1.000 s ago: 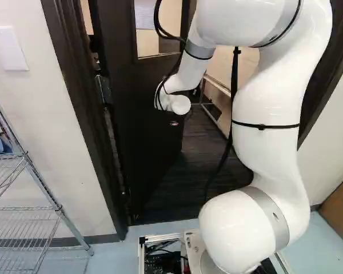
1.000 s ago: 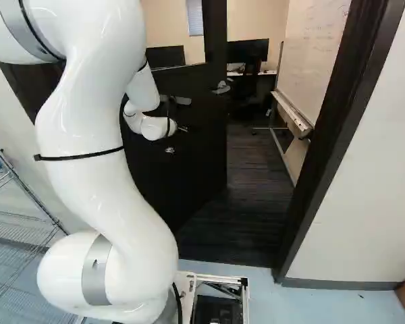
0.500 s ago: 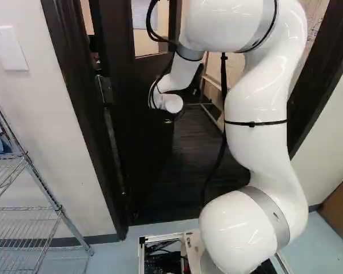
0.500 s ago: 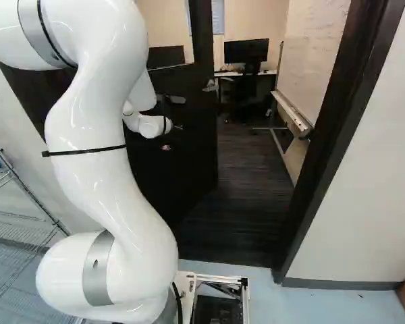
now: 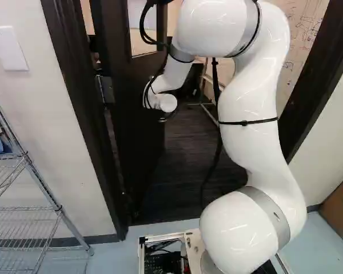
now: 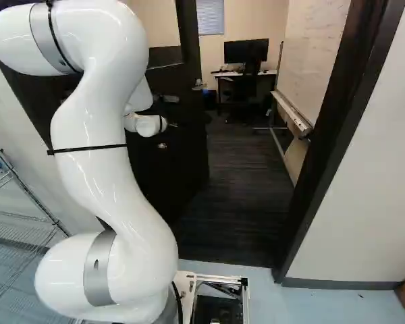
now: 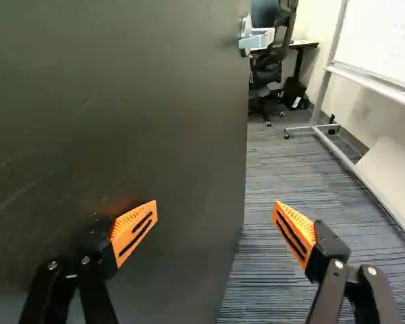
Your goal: Open the door and move inside
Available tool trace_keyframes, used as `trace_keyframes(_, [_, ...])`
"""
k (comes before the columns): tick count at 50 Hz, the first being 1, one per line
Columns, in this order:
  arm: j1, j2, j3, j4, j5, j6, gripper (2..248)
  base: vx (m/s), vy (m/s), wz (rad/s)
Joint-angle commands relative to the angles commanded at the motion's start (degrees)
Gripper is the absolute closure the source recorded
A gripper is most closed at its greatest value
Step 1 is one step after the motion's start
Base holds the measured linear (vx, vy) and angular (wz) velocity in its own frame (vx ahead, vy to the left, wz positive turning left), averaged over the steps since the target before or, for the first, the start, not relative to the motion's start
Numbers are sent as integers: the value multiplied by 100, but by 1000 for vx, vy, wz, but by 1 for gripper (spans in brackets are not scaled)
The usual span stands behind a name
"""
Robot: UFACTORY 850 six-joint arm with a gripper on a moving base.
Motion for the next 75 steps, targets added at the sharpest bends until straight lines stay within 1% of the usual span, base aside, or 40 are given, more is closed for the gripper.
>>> trace_keyframes(39, [310,-513,-672,-648,0,0,3,0,0,0])
trace_keyframes(75, [480,-866,-1146,-1250,0,0,3,0,0,0])
